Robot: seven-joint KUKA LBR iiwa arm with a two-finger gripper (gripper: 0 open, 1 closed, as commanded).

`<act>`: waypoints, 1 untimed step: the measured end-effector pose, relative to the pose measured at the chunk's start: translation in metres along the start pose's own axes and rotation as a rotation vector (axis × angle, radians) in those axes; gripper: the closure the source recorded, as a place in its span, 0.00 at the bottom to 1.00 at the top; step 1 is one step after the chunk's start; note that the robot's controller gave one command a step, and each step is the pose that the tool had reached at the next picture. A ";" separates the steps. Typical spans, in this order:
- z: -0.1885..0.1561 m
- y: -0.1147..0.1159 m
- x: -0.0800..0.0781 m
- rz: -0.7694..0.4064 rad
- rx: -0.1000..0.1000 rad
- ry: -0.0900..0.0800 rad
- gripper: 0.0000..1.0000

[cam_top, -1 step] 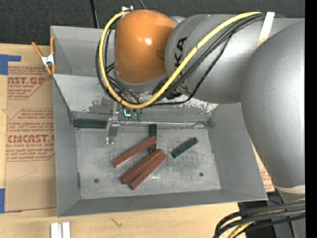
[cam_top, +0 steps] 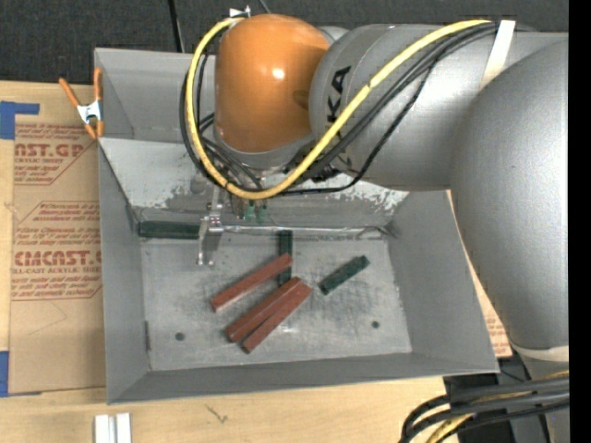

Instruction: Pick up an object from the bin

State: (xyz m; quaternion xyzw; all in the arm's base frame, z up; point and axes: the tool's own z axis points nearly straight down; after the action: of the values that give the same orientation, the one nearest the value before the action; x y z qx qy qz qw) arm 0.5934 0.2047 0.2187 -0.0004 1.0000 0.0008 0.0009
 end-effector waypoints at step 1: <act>0.057 -0.056 0.022 -0.052 -0.001 -0.004 0.00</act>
Offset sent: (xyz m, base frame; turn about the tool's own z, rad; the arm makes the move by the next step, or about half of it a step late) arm -0.0393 -0.1027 -0.1117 -0.1331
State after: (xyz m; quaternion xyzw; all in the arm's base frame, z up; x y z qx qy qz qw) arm 0.5720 0.1488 0.1616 -0.0261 0.9997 0.0011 0.0029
